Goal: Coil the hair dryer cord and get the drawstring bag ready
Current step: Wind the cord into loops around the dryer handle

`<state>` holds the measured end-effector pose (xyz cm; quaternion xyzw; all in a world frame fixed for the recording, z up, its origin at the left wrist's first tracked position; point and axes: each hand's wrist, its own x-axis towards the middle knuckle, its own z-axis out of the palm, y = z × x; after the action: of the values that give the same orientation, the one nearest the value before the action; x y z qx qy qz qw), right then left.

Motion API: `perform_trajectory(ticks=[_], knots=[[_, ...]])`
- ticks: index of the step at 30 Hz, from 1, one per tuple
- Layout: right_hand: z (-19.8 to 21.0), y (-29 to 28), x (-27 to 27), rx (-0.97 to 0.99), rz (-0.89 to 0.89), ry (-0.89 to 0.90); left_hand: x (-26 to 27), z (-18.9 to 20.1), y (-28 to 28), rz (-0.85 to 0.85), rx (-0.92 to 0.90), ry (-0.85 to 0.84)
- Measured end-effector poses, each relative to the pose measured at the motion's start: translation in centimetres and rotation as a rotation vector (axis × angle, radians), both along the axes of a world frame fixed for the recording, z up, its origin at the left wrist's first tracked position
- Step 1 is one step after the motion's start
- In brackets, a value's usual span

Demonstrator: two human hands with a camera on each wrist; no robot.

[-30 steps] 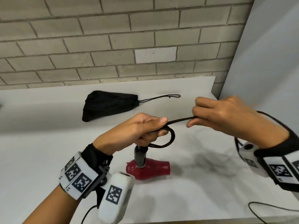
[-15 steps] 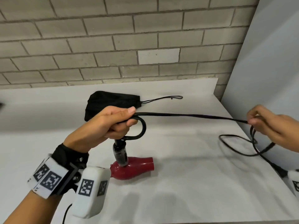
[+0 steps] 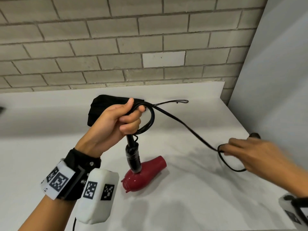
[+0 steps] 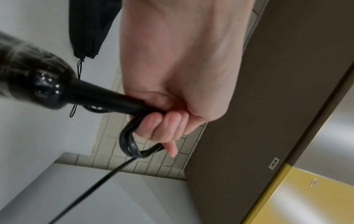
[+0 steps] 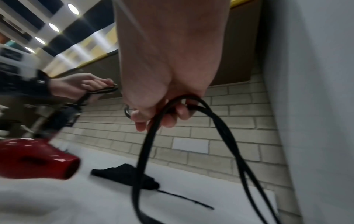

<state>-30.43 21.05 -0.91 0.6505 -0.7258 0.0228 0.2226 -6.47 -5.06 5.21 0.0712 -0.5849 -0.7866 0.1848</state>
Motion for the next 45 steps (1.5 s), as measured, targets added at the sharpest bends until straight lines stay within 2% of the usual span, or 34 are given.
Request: perform_trajectory(ticks=[3, 7, 13, 18, 20, 23, 26, 29, 34, 41, 45], knots=[[-2.1, -0.6, 2.6, 0.022, 0.154, 0.053, -0.6, -0.2, 0.3, -0.034, 0.088, 0.042], [-3.7, -1.4, 6.4, 0.094, 0.3, 0.063, -2.0, -0.6, 1.6, -0.038, 0.066, 0.031], [-0.6, -2.6, 11.6, 0.007, 0.468, 0.023, -3.3, -0.7, 3.5, 0.04, -0.097, -0.033], [4.0, -3.6, 12.9, -0.206, 0.544, -0.024, -3.5, -0.7, 4.7, -0.034, -0.241, -0.048], [5.6, -4.1, 12.0, -0.338, 0.535, -0.048, -3.5, -0.9, 5.0, -0.056, -0.265, -0.092], [8.2, -4.6, 9.6, -0.527, 0.395, -0.063, -3.0, -1.3, 5.2, -0.101, -0.341, -0.145], [9.2, -4.9, 6.4, -0.528, 0.197, -0.009, -2.3, -1.4, 5.0, -0.184, -0.37, -0.169], [8.6, -5.3, 4.4, -0.467, 0.104, -0.05, -2.1, -0.6, 4.8, -0.243, -0.391, -0.148], [8.0, -5.5, 4.1, -0.403, 0.191, -0.228, -2.2, 0.3, 4.7, -0.275, -0.341, -0.152], [8.6, -5.9, 5.3, -0.316, 0.252, -0.183, -2.6, -0.3, 4.0, -0.382, -0.134, -0.13], [8.0, -6.2, 5.7, -0.325, 0.222, -0.259, -2.8, -0.4, 4.1, -0.401, -0.131, -0.109]])
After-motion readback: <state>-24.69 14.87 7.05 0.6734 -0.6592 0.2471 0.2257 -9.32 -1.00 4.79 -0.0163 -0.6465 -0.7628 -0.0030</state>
